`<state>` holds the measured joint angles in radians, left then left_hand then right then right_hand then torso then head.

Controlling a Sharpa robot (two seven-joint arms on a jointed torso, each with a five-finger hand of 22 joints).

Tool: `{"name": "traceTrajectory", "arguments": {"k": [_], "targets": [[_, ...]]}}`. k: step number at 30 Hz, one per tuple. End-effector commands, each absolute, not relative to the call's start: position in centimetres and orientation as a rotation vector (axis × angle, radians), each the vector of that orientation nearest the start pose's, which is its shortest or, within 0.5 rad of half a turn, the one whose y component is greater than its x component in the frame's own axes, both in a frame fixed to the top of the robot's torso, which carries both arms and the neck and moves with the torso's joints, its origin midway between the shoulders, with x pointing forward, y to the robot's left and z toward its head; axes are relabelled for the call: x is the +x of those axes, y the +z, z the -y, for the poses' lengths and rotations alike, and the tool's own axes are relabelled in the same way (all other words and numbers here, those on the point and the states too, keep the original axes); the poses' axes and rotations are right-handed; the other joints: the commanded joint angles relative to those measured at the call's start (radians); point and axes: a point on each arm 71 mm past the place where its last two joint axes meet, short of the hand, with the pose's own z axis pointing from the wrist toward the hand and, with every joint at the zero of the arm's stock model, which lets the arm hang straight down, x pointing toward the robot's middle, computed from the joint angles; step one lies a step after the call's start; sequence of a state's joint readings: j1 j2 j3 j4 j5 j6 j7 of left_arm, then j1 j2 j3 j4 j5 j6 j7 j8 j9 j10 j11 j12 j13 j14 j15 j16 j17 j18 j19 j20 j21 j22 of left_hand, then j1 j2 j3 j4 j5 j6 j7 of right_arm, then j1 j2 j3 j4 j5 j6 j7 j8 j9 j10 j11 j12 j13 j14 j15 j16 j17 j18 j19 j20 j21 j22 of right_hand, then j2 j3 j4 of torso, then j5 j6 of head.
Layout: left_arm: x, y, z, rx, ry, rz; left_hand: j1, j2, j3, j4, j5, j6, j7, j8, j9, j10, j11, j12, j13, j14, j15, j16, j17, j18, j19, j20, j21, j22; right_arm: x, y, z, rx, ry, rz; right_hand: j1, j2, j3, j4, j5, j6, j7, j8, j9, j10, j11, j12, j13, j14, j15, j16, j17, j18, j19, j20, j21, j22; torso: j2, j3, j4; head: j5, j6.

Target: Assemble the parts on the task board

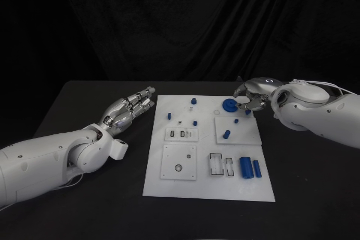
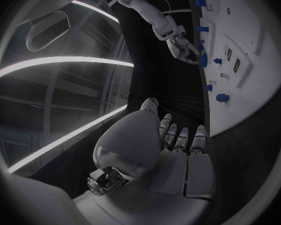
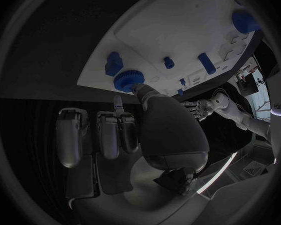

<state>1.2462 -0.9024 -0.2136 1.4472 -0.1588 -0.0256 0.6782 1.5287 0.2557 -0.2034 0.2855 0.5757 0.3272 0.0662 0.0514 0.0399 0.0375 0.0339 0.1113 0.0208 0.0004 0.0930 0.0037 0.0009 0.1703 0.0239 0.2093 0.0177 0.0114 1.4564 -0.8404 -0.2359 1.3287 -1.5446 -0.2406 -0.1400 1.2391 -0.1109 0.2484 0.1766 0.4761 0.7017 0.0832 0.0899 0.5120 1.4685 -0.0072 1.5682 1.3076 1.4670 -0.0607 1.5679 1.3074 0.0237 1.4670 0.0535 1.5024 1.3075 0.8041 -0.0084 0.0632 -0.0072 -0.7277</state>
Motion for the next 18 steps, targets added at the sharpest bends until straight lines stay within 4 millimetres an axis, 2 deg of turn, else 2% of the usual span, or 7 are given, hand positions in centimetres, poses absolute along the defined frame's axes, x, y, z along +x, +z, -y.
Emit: {"name": "traceTrajectory", "arguments": {"k": [1, 18], "targets": [[47.43, -19.75, -24.59, -0.732, -1.788, -1.402, 0.005, -0.001, 0.005, -0.001, 0.004, -0.001, 0.001, 0.005, 0.000, 0.000, 0.010, 0.001, 0.001, 0.000, 0.009, -0.004, -0.001, 0.010, 0.000, 0.009, 0.004, 0.002, 54.00, -13.57, 26.77, -0.274, 0.243, -1.660, -0.009, -0.008, -0.003, 0.009, -0.003, 0.005, 0.002, -0.008, -0.007, 0.102, 0.007, 0.003, 0.263, 0.104, 0.007, 0.003, 0.263, -0.007, 0.060, 0.005, 0.008, 0.241, 0.002, 0.0008, 0.0020, -0.003, 0.002], [47.47, -19.79, -24.53, -0.732, -1.790, -1.404, 0.005, -0.001, 0.005, -0.001, 0.004, -0.001, 0.001, 0.005, 0.000, 0.000, 0.010, 0.001, 0.001, 0.000, 0.009, -0.004, -0.001, 0.010, 0.000, 0.009, 0.004, 0.002, 54.34, -13.68, 25.83, -0.288, 0.249, -1.668, -0.014, -0.015, -0.013, 0.021, -0.002, 0.017, 0.000, -0.014, -0.030, 0.102, 0.006, 0.003, 0.263, 0.104, 0.007, 0.003, 0.263, -0.010, 0.070, 0.006, 0.020, 0.245, 0.003, 0.0002, 0.0045, -0.002, -0.002]]}}
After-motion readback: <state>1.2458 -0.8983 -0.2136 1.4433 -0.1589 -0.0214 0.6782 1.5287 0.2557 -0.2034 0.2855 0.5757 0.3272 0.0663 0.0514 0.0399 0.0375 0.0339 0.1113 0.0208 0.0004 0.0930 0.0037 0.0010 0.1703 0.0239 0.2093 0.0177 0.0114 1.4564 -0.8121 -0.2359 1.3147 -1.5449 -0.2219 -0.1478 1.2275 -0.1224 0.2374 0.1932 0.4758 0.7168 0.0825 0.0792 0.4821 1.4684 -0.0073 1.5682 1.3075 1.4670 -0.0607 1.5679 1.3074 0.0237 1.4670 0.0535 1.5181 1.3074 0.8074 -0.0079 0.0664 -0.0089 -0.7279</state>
